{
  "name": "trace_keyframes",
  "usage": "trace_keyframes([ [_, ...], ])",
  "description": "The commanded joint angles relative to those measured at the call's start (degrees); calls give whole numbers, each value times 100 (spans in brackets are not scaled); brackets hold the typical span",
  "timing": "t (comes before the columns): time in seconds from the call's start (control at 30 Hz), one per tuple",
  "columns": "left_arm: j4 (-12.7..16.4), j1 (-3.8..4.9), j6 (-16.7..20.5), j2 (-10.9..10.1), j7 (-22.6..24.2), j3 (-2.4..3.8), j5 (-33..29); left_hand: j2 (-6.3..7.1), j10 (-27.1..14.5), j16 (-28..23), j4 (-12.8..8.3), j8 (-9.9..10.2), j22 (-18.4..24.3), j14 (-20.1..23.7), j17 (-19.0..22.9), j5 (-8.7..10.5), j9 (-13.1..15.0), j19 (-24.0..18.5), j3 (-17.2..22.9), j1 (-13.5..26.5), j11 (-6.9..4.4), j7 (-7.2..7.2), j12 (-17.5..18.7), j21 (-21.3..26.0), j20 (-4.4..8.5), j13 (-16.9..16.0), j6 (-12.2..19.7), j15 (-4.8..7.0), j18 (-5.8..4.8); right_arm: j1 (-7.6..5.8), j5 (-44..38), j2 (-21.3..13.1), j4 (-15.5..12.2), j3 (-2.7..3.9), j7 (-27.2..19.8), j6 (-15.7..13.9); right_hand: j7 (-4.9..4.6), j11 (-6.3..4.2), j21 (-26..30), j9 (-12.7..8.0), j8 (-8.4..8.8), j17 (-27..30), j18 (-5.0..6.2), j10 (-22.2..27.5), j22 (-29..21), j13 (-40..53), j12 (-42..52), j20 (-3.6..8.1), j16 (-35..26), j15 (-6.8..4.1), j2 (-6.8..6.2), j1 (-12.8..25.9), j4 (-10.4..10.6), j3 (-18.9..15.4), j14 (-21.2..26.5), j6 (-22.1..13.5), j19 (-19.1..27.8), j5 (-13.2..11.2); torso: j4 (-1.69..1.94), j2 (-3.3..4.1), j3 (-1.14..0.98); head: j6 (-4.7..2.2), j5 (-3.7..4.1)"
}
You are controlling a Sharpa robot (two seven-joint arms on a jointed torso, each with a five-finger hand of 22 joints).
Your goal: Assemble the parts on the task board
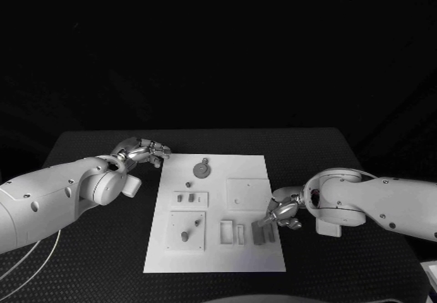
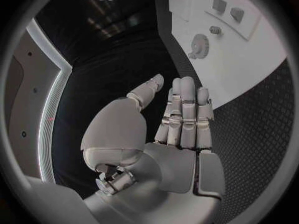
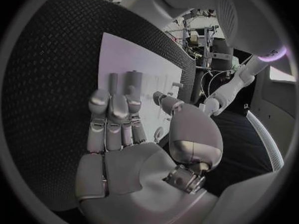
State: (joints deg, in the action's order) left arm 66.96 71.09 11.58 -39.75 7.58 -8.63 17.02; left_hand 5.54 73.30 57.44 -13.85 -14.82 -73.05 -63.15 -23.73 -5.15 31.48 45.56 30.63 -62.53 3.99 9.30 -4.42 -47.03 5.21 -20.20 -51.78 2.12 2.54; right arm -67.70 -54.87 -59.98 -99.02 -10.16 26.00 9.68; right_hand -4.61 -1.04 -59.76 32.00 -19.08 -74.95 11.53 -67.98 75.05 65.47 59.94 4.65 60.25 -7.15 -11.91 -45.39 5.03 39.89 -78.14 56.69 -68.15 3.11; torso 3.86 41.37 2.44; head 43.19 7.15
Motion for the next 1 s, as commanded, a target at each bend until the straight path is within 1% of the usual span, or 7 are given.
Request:
trace_keyframes([
  [0.03, 24, 1, -39, -3, 54, 2, -38, 14, -5, -23, 40, -21, -7, -38, -6, 10, -7, 56, -8, 25, 1, -4, 21, 17, 249, -7, 27, 3, -67, 5, -416, 7, -50, -15, 343, 179, -43, -35, -37, 8, 1, -46, 347, -20, 74, -12, 41, 41, 32, -29, -27, 97, 48, 31, -5, 25, 9, -31, 5, -1, 10, 17, -8],
  [0.17, 27, 2, -36, -10, 50, 1, -40, 17, -5, -23, 42, -22, -8, -38, -7, 10, -7, 56, -10, 29, 1, -4, 21, 18, 248, -7, 27, 3, -67, 5, -419, 18, -93, -41, 433, 157, -39, -39, -56, 15, 6, -36, 347, -22, 69, -28, 53, 40, 49, -32, -99, 170, 105, 74, -2, 41, 9, -30, 9, 0, 13, 25, -13],
  [0.37, 44, 2, -52, -14, 43, 0, -40, 20, -6, -24, 44, -22, -9, -38, -8, 10, -8, 55, -13, 32, 1, -4, 21, 19, 248, -8, 27, 3, -67, 5, -415, 89, -119, -85, 483, -27, -40, -39, -75, 21, 22, -21, 347, -15, 62, -49, 63, 38, 65, -32, -181, 218, 155, 150, 5, 40, 13, -30, 3, -1, 17, 37, -31],
  [0.57, 55, 3, -61, -6, 40, -1, -41, 22, -7, -25, 47, -23, -10, -37, -9, 10, -8, 55, -15, 37, 1, -4, 22, 20, 248, -8, 27, 3, -68, 6, -415, 210, -79, -107, 533, -171, -55, -25, -86, 20, 58, -1, 347, 9, 52, -72, 64, 30, 70, -20, -290, 234, 174, 218, 22, -1, 27, -31, 6, -1, 18, 31, -34],
  [0.8, 65, 3, -70, 0, 35, -1, -41, 24, -8, -27, 51, -24, -12, -37, -10, 11, -9, 55, -16, 41, 1, -4, 22, 21, 248, -8, 28, 3, -68, 17, -469, 336, 3, -133, 581, -283, -66, -14, -92, 19, 81, 9, 347, 22, 47, -83, 66, 26, 73, -11, -321, 228, 170, 249, 28, -31, 32, -30, 14, -1, 23, 35, -52],
  [0.87, 63, 3, -80, 5, 36, -1, -41, 24, -8, -27, 51, -24, -12, -37, -10, 11, -9, 55, -16, 41, 1, -4, 22, 22, 248, -8, 28, 3, -68, 46, -476, 388, 41, -145, 579, -313, -68, -12, -94, 20, 85, 12, 347, 26, 46, -87, 69, 25, 75, -8, -321, 215, 160, 263, 29, -37, 34, -31, 7, 0, 22, 37, -61],
  [1.0, 67, 3, -72, 0, 36, -1, -41, 24, -8, -28, 53, -25, -13, -37, -11, 11, -9, 54, -16, 42, 1, -4, 23, 23, 249, -9, 28, 3, -67, 123, -504, 495, 117, -178, 599, -368, -71, -9, -98, 22, 89, 16, 347, 30, 44, -91, 71, 24, 77, -5, -327, 201, 145, 275, 31, -39, 36, -31, 18, 1, 24, 39, -81],
])
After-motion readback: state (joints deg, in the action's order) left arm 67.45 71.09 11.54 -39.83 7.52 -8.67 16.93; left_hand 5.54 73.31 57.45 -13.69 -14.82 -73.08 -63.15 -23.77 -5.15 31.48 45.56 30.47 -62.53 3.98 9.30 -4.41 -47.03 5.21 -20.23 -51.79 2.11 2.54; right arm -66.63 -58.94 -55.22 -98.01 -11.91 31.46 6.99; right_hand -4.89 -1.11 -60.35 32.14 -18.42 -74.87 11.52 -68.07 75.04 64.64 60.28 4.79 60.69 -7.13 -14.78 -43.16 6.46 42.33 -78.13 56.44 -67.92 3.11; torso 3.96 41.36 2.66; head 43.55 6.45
